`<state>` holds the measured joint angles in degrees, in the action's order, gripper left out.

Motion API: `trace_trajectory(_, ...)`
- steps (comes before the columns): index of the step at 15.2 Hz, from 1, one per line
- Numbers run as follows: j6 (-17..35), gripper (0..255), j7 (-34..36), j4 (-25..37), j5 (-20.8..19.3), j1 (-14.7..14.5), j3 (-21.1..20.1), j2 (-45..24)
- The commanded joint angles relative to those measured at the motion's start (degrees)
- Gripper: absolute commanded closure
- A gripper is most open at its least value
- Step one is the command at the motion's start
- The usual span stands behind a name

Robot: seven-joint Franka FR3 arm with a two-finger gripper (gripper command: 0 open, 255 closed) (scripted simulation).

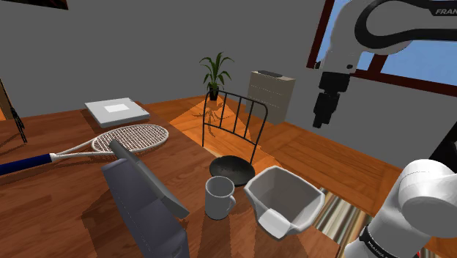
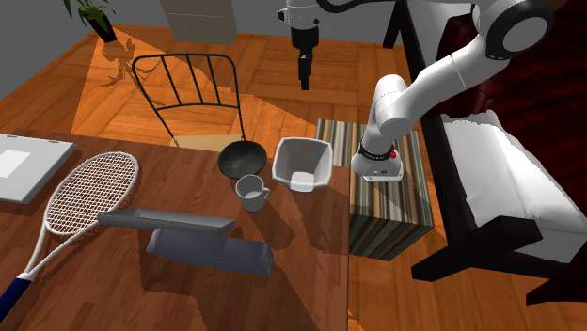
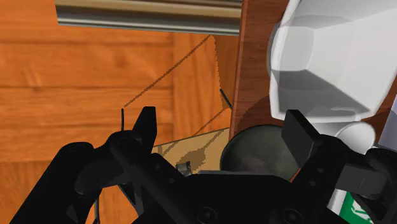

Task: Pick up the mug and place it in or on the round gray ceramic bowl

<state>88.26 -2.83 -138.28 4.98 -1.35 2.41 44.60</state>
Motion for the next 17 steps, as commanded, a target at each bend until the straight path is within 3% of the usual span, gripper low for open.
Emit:
trace_trajectory(1, 0.0, 0, 0.0, 0.0, 0.0, 0.0, 0.0, 0.0)
trace_trajectory(9, 12.07, 0, 8.0, -2.62, 5.35, -3.35, -8.61, -7.95)
trace_trajectory(17, 23.99, 0, 16.04, -0.18, 7.74, -5.77, -16.84, -20.73)
